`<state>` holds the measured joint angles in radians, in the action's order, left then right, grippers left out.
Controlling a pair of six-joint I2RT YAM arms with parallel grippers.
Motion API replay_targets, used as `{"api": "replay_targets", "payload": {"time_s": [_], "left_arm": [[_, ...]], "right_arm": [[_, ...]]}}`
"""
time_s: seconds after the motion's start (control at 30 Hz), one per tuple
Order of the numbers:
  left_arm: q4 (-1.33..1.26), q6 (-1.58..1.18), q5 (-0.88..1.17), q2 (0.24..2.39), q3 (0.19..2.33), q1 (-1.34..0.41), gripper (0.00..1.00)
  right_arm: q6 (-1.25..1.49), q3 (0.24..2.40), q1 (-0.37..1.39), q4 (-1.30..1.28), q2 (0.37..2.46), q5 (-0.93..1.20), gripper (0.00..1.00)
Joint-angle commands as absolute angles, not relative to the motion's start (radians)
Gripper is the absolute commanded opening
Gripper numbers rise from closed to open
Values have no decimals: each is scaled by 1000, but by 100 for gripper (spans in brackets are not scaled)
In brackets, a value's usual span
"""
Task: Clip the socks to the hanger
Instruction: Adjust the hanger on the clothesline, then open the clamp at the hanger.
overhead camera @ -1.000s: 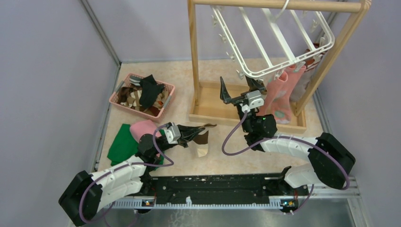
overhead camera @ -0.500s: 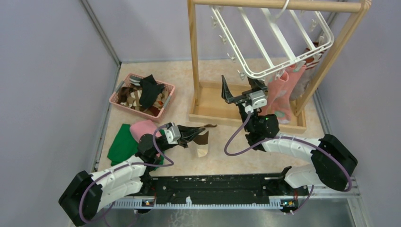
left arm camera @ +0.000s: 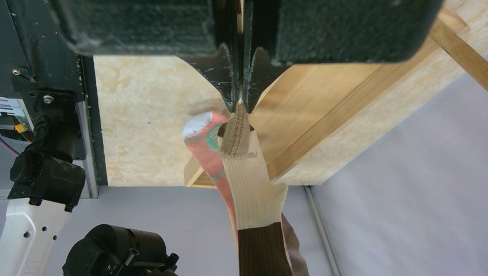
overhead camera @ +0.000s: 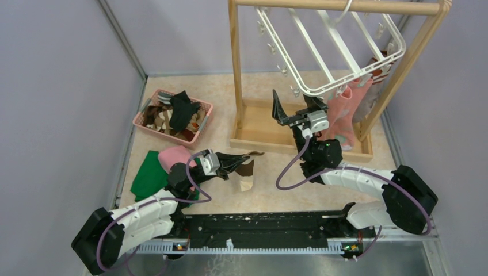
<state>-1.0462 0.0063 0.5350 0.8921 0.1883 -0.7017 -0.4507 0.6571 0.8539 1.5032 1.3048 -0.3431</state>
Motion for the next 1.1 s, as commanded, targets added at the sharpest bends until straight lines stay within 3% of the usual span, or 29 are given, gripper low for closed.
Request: {"api": "replay_targets", "payload": {"time_s": [0.0, 0.37, 1.07], "left_arm": [[-1100, 2, 555, 883, 196, -698, 0], [-1098, 2, 561, 878, 195, -698, 0], [-1105, 2, 569, 888, 199, -698, 0]], "right_arm": [[-444, 698, 845, 1721, 1259, -344, 80], [-455, 713, 844, 1720, 1260, -337, 79], [-435, 712, 844, 1721, 1241, -375, 64]]}}
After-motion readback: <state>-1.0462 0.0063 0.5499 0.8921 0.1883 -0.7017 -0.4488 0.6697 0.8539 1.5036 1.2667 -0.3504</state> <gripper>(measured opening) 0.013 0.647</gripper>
